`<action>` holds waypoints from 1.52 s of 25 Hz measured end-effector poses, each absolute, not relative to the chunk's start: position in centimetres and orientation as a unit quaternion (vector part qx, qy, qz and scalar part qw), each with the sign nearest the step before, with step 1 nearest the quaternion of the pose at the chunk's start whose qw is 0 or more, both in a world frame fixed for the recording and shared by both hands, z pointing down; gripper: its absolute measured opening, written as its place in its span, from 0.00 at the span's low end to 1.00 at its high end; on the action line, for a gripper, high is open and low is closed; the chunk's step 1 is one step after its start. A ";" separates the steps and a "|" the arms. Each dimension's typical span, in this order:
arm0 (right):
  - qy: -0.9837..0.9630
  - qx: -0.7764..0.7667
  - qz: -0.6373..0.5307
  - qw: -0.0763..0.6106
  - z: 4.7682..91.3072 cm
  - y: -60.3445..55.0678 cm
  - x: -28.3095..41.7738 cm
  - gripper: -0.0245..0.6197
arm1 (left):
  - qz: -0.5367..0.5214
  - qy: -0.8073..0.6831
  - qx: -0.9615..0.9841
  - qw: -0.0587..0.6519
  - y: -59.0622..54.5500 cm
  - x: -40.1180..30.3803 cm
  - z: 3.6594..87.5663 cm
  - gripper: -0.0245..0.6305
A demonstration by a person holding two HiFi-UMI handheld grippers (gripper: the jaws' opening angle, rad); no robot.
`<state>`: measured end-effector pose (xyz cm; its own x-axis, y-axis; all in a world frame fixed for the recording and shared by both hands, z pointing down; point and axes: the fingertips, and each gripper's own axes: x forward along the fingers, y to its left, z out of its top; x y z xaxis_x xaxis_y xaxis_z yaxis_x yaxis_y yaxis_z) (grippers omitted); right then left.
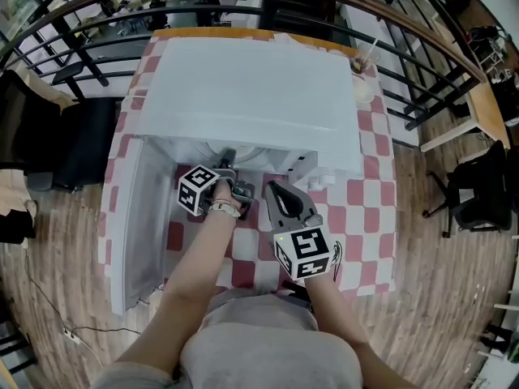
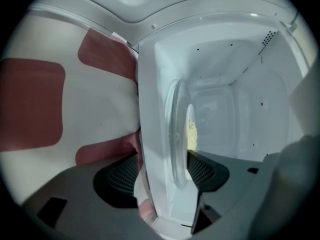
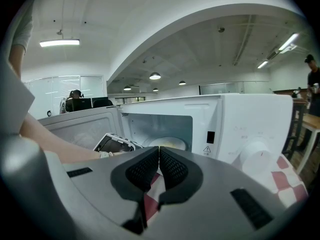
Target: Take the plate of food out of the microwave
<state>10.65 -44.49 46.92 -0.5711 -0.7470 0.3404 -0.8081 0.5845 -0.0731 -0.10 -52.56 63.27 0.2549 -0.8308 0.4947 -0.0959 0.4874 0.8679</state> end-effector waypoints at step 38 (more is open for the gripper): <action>-0.889 0.432 0.084 0.130 44.9 -42.6 10.3 0.08 | -0.284 -0.550 0.431 0.657 -50.3 -1.1 60.3 0.09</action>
<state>10.27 -42.64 44.89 -0.5932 -0.7456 0.3036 -0.7894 0.6128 -0.0375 -1.12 -50.34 60.34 0.2334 -0.8465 0.4785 -0.1013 0.4683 0.8778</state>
